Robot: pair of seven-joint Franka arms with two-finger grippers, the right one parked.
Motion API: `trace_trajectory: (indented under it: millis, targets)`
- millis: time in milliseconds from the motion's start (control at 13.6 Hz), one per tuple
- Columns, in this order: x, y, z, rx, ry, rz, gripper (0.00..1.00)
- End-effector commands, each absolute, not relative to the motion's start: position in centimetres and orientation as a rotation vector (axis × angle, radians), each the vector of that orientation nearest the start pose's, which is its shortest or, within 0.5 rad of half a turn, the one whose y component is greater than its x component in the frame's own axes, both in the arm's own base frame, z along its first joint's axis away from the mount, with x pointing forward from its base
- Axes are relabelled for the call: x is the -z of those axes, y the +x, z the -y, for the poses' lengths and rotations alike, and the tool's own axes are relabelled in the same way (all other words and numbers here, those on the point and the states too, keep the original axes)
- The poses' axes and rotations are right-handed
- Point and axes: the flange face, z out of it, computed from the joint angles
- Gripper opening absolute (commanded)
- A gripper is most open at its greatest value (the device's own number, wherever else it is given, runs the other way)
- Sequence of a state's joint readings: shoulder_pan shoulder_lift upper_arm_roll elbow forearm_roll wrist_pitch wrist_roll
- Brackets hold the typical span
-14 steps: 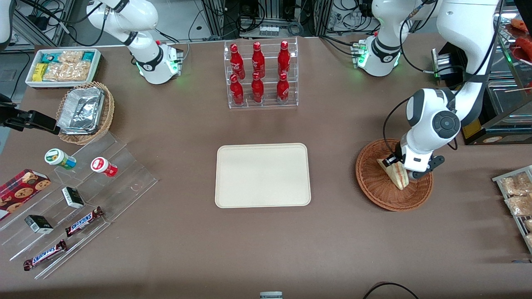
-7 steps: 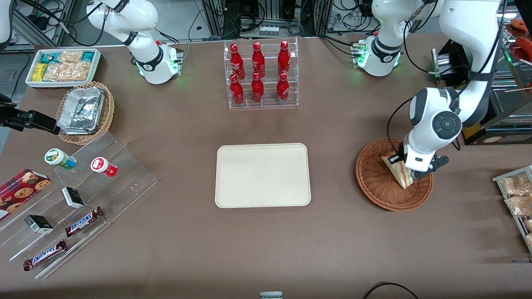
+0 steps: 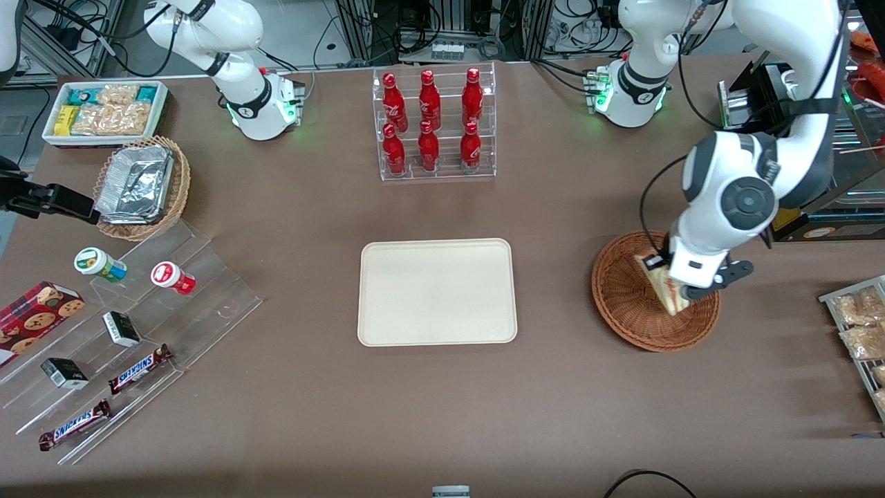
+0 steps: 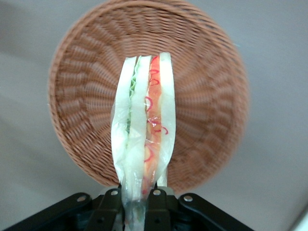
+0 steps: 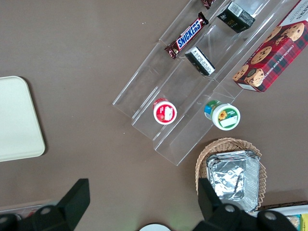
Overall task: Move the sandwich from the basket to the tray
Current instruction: 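Lift the sandwich and carry it with the left gripper over the cream tray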
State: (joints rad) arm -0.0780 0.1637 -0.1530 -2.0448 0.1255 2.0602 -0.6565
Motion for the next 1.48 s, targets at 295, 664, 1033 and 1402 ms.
trace_trajectory:
  millis: [295,664,1033,1402]
  targets:
    - [-39.0,51.8,27.6,-0.07,-3.009,0.222,0.0]
    - [-37.5,51.3,38.4,-0.083,-3.078,0.108,0.0]
    - [-33.2,52.7,44.3,-0.096,-3.105,0.081,0.0]
    - [-28.8,53.5,46.7,-0.044,-3.163,0.063,0.0]
